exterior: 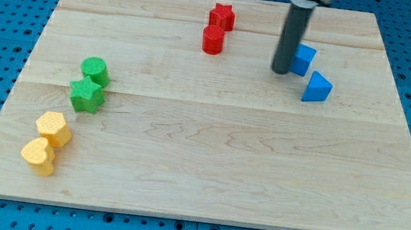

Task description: Place the red circle parallel to the blue cube

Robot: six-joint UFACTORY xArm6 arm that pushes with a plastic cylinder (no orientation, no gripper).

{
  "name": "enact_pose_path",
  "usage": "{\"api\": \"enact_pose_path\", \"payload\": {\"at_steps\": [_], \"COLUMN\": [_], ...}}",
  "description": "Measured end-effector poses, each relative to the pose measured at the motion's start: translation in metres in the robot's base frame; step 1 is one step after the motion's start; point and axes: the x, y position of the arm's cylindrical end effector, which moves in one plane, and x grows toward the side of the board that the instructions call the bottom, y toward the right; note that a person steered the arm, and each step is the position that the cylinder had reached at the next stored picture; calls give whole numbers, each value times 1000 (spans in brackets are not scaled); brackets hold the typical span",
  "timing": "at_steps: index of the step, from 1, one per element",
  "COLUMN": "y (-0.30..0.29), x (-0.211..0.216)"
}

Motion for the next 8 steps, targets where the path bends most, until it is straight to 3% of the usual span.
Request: {"api": "enact_pose_path", "payload": {"at_steps": [1,2,3,5,6,8], "y": [-7,52,46,-135,-177,-174], "x": [-12,-25,-18,-25,-43,-78]}}
